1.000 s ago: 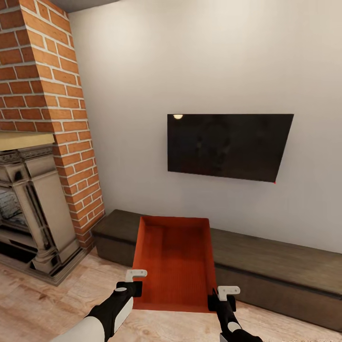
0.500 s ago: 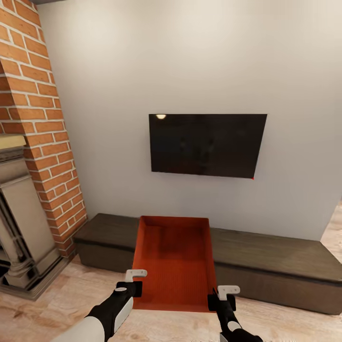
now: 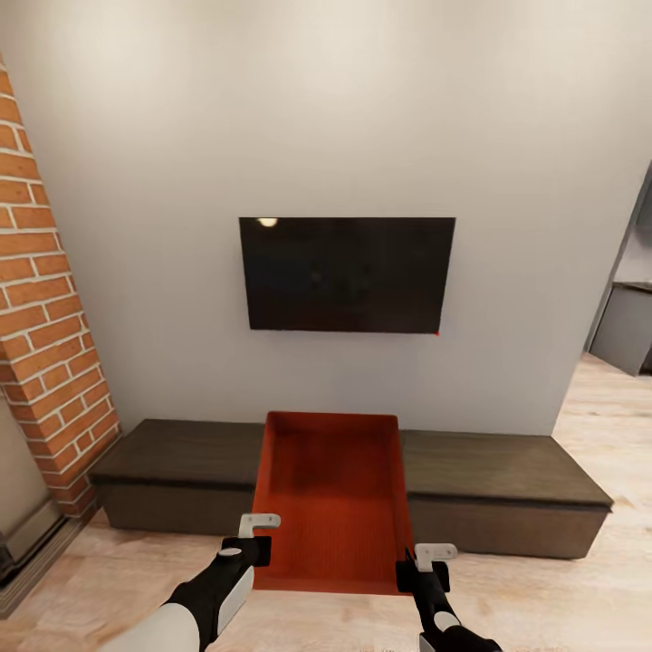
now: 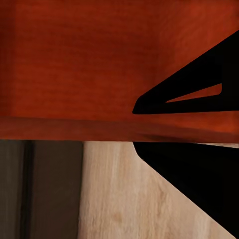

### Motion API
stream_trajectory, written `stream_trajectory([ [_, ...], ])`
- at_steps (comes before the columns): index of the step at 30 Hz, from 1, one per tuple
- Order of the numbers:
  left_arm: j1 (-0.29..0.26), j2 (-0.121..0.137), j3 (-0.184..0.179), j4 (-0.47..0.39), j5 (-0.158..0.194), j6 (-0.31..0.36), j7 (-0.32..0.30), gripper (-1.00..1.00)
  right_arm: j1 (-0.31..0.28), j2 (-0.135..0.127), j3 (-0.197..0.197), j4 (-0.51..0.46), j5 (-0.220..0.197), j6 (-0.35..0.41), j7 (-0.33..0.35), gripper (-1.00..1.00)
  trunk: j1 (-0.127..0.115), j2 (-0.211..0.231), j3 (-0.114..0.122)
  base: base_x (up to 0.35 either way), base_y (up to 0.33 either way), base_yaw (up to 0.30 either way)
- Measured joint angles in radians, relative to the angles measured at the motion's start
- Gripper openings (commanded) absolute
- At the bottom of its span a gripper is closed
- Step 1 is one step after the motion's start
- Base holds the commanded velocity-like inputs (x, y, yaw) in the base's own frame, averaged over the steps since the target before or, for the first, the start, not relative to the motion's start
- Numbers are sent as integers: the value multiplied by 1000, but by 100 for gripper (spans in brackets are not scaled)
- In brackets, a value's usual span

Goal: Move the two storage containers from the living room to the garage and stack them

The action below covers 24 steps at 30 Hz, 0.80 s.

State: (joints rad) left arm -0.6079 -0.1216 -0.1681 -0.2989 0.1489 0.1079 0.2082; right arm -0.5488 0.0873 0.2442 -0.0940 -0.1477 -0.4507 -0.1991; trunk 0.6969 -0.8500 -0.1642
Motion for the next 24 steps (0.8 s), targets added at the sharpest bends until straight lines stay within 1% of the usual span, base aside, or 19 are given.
stream_trajectory([
  [12,0,0,0,1,0,3,0,-100,0,1,1,2,-1,2,-1,-100,0,0,0,0,0,-278],
  [24,0,1,-2,0,4,2,0,-100,0,0,-1,0,1,2,2,-100,0,0,6,0,0,-278],
])
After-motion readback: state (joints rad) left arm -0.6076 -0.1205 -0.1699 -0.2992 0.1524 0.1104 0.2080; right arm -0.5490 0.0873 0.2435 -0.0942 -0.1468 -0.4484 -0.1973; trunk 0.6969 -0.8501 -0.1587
